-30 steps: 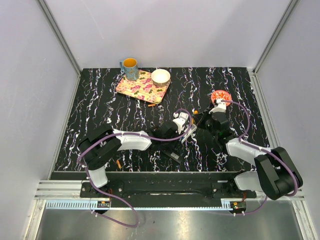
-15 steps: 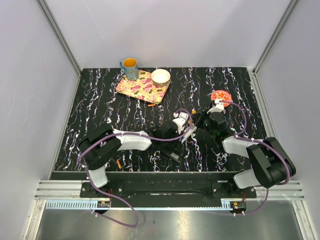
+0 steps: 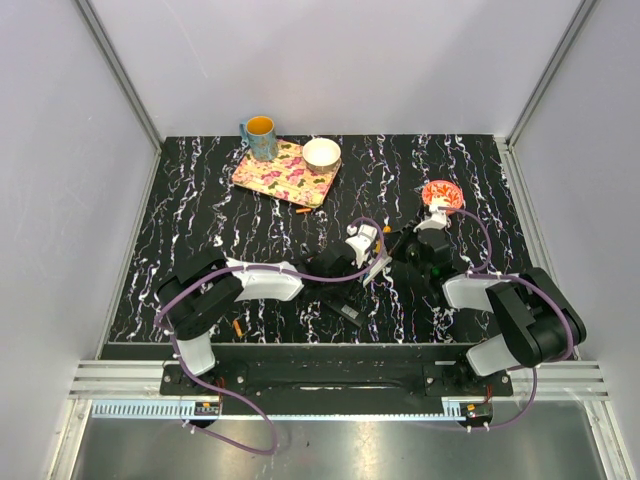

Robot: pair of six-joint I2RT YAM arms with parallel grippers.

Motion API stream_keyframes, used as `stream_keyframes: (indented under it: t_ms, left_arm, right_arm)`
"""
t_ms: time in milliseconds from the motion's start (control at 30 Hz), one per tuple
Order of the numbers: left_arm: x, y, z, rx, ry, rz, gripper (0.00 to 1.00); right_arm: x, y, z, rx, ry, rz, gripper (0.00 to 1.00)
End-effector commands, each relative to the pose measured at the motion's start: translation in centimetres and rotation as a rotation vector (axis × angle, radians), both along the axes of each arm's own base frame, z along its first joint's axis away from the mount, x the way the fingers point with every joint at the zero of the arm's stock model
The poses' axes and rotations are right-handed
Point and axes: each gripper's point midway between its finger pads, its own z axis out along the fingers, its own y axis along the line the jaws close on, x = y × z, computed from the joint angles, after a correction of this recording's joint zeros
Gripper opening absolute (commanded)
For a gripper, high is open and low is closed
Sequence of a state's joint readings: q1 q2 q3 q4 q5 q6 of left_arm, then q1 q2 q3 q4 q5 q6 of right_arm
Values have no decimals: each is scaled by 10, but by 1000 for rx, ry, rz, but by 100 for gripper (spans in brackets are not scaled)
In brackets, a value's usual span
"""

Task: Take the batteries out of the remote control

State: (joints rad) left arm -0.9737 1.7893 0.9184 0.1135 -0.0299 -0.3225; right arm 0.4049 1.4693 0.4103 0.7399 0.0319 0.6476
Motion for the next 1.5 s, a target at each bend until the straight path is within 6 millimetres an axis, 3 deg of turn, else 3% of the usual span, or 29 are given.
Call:
stream_keyframes:
  t_ms: [0,567,800,967,1200,1467]
  left_arm:
    - [1,-1,-11,18,19,11,0]
    - [3,0,-14,24,35,22,0]
    - [4,0,-15,26,37,23,0]
    - [3,2,-14,29,33,25,0]
    - [2,2,-15,27,36,22,0]
    - [1,2,-17,28,41,19,0]
  right_arm:
    - [-2,4,-1,30,-6,19,0]
    - [-19,31,26,194,-33,152,0]
    - [-20,33,24,200,-26,164,0]
    - [-15,27,30,164,-63,133,0]
    - [-2,6,58,88,-189,35,0]
    - [3,-4,48,33,-186,-11,0]
